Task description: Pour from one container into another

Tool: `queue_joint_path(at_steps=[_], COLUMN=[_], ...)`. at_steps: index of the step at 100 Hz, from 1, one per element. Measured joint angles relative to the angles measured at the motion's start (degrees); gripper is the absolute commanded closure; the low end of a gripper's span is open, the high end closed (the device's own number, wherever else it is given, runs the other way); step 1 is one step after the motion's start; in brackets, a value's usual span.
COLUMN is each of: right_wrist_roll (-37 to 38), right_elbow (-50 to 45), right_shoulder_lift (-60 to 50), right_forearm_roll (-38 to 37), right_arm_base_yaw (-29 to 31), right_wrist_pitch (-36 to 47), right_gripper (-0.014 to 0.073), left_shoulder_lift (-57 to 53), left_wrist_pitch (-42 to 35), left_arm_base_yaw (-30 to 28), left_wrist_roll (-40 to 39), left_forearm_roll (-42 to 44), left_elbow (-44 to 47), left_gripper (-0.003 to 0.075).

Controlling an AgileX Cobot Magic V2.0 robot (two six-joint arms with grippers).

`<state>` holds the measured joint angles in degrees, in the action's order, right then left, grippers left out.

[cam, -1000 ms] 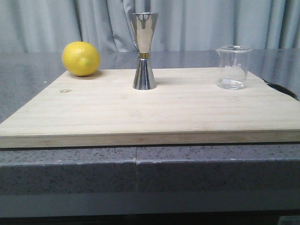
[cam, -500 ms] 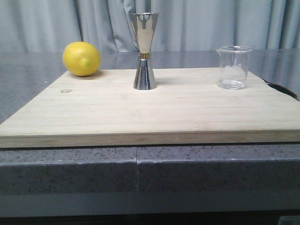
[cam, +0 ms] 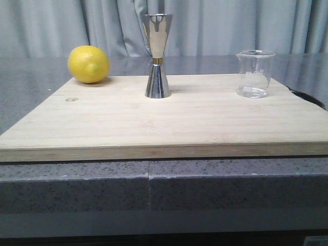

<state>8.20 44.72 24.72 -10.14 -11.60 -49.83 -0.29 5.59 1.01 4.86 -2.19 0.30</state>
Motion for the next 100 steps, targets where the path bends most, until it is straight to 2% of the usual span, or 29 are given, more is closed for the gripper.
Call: queue_joint_path(at_steps=[82, 100], right_wrist_roll=[0.0, 0.0], right_elbow=[0.0, -4.8], right_shoulder_lift=[0.0, -4.7], right_forearm_roll=[0.0, 0.9], right_arm_base_yaw=[0.0, 2.6], right_wrist_pitch=[0.0, 2.3], right_gripper=[0.0662, 0.0662], left_shoulder_lift=[0.0, 0.0], left_wrist_pitch=[-0.9, -0.9], left_arm_base_yaw=[0.0, 0.0], left_wrist_roll=[0.2, 0.2], left_forearm_roll=[-0.2, -0.2], left_elbow=[0.0, 0.0], left_gripper=[0.0741, 0.0741])
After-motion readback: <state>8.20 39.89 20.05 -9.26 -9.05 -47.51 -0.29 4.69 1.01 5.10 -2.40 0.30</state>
